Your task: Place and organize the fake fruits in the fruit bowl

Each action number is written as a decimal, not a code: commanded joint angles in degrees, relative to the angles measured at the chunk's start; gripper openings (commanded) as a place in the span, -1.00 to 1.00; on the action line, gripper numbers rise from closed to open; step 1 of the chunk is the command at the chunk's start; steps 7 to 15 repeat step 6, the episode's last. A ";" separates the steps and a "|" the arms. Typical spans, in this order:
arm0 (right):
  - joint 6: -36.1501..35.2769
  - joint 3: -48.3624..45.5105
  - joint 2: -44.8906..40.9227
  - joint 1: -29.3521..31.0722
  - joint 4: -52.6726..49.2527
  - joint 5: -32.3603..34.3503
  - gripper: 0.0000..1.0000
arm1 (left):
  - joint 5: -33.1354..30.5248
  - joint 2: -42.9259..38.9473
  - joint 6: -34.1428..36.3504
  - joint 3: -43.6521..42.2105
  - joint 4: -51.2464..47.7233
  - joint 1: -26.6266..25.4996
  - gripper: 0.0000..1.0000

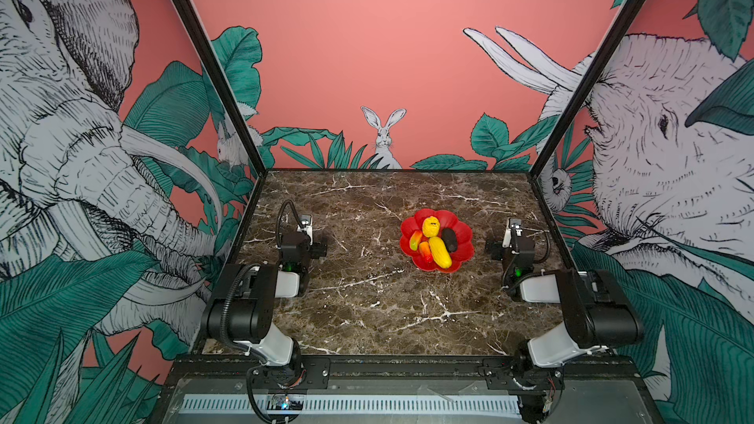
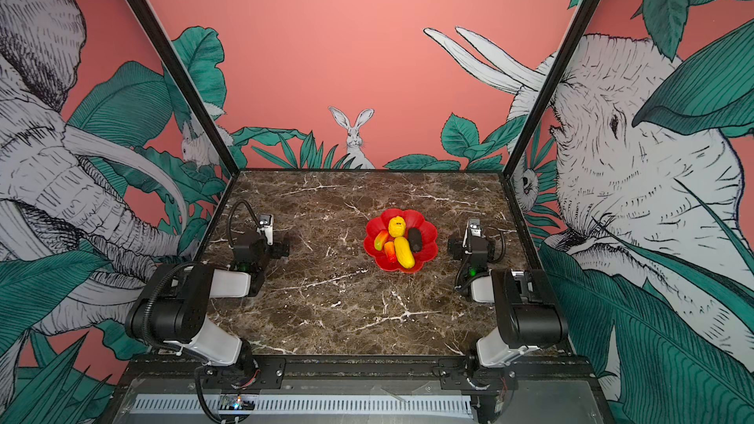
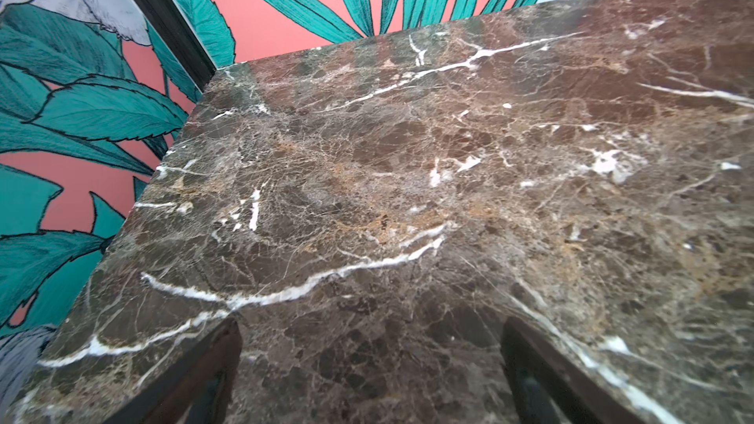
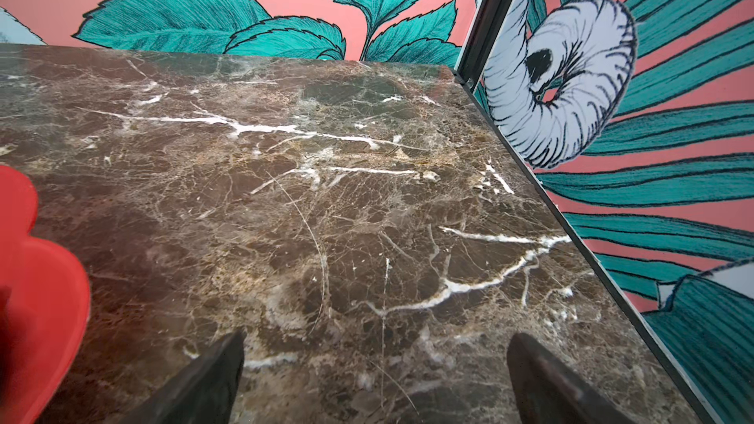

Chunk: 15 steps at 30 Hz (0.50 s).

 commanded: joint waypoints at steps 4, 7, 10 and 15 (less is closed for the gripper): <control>0.37 0.21 -0.07 -0.03 2.41 -0.28 0.99 | 1.70 -1.16 0.05 0.92 0.24 0.35 0.99; 0.37 0.00 -0.13 -0.02 2.85 0.42 0.99 | 1.68 -1.18 0.05 0.85 0.34 0.32 0.99; 0.37 0.00 -0.13 -0.02 2.85 0.42 0.99 | 1.68 -1.18 0.05 0.85 0.34 0.32 0.99; 0.37 0.00 -0.13 -0.02 2.85 0.42 0.99 | 1.68 -1.18 0.05 0.85 0.34 0.32 0.99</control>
